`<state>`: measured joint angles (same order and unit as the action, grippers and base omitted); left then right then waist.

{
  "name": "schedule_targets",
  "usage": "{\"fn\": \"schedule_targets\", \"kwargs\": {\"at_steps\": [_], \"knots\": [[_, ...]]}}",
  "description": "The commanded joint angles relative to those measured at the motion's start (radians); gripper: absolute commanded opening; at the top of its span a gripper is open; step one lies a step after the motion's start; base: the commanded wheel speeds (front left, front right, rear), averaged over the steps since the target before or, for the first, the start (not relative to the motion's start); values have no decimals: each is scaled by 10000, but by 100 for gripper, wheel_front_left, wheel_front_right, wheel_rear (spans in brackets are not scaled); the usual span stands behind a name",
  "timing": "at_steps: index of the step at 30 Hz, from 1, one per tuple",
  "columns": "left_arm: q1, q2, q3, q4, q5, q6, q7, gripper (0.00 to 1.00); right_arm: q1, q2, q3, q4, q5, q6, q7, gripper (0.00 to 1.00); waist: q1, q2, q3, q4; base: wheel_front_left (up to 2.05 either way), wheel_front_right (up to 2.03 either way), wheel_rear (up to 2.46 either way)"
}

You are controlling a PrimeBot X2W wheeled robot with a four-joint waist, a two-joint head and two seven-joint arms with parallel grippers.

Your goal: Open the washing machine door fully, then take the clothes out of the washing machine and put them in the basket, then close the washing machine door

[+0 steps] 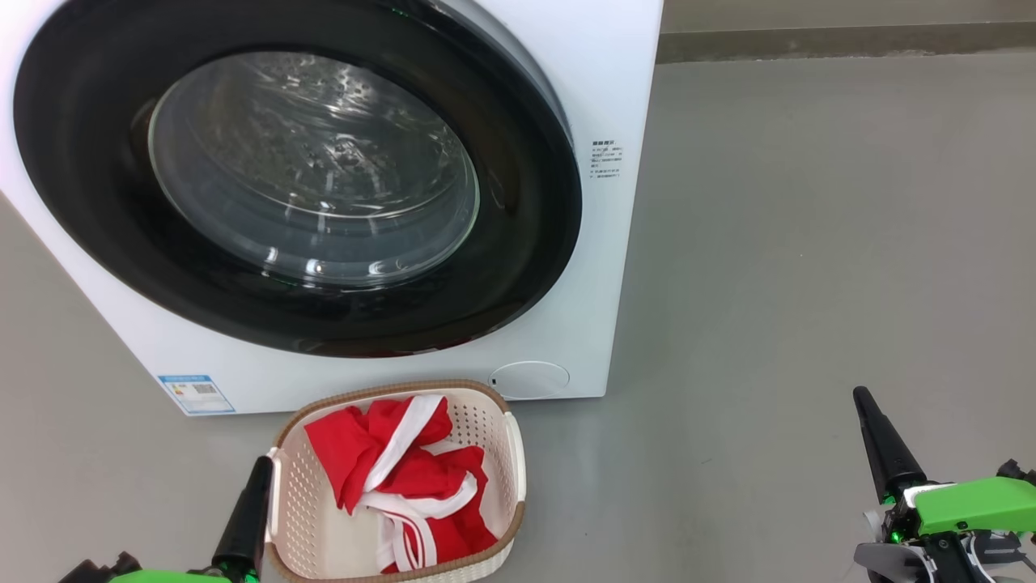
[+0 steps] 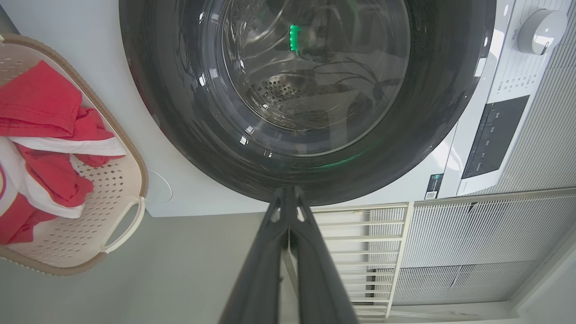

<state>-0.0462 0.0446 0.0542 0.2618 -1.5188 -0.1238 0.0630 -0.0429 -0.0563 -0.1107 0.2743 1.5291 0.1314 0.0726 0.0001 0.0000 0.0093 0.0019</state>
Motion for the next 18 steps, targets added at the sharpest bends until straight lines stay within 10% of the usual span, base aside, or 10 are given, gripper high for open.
{"fn": "schedule_targets", "kwargs": {"at_steps": [1,18], "knots": [[-510,188,350,-199,-284,-65,129,0,-509,-66,134,-291,265,-7,117,0,-1,0,-11,-3,0,0,0],[-604,177,434,-172,-1033,-69,372,0,-643,4,41,-299,854,-7,349,0,-1,0,-62,-19,0,0,0]]}}
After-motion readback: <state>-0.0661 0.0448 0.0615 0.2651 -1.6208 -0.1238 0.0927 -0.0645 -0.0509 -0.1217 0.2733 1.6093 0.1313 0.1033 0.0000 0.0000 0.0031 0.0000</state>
